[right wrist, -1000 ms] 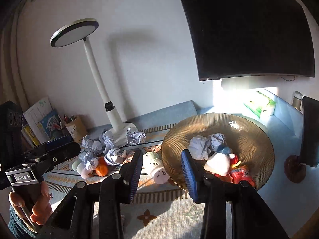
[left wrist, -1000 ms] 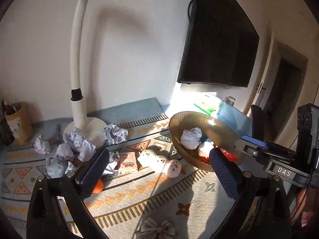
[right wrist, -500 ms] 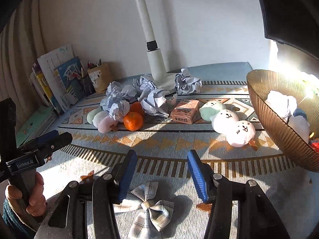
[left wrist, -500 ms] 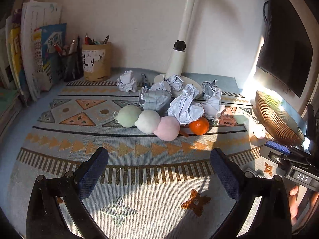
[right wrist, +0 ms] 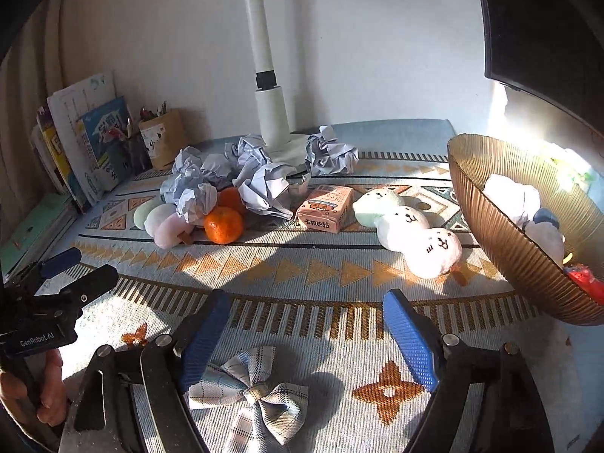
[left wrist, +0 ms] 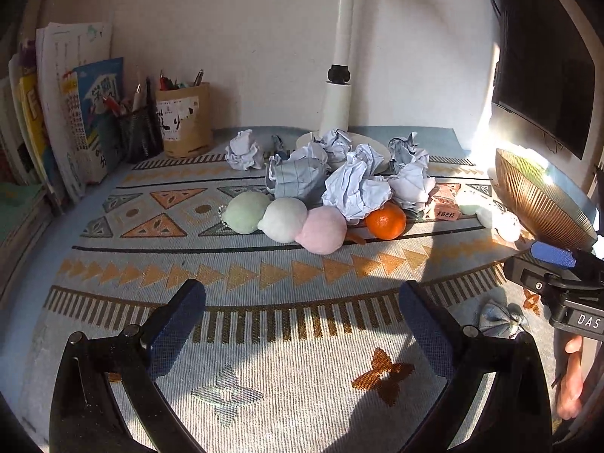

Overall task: Organize objects
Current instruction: 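Bring both empty tools back to the rug, then grasp a paper ball with the right tool while the left tool grasps the stacked green-white-pink plush, then carry both held items over the golden bowl and open both tools, then bring both empty tools back to the rug, then grasp a paper ball by the oranges with the right tool while the left tool grasps grey crumpled paper, then carry both held papers over the golden bowl and open both tools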

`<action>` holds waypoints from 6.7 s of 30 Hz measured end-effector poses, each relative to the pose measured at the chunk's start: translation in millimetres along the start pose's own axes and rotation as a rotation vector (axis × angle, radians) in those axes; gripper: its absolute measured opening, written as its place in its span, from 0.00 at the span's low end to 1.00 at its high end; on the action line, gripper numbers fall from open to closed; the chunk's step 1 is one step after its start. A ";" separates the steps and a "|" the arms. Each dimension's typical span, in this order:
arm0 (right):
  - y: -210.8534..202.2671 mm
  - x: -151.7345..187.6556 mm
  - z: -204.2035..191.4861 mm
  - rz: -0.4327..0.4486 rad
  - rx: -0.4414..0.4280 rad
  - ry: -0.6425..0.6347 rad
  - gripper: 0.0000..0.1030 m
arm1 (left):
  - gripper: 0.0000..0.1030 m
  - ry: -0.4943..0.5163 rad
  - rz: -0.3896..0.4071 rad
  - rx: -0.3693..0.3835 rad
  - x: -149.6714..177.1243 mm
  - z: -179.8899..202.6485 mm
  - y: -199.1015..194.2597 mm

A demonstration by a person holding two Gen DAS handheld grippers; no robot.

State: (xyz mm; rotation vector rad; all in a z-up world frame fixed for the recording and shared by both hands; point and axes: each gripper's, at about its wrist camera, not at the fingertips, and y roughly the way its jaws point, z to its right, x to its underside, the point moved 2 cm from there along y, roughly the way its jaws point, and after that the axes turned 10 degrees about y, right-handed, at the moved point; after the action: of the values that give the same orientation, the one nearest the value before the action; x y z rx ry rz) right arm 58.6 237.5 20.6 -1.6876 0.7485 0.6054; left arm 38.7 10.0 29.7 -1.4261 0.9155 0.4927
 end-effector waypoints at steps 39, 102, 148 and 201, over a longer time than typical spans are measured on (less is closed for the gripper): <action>93.6 -86.8 -84.6 -0.240 -0.301 -0.023 0.40 | 0.81 0.020 -0.228 0.051 -47.4 -19.3 101.0; -111.1 -87.3 87.5 0.164 -0.137 0.241 0.39 | 0.47 0.205 0.076 0.369 -126.0 118.2 -9.7; 14.6 -13.4 -12.6 0.029 -0.027 -0.009 0.56 | 0.99 -0.063 -0.016 0.058 -20.3 -15.5 26.6; 79.6 -88.6 -28.1 -0.020 -0.119 -0.053 0.50 | 0.48 0.012 -0.092 0.174 -85.4 -16.2 102.6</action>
State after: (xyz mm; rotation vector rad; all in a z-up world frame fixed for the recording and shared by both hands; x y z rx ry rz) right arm -59.5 212.0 40.2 -1.7791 0.6684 0.6891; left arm -94.6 26.8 34.2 -1.3075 0.8762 0.3281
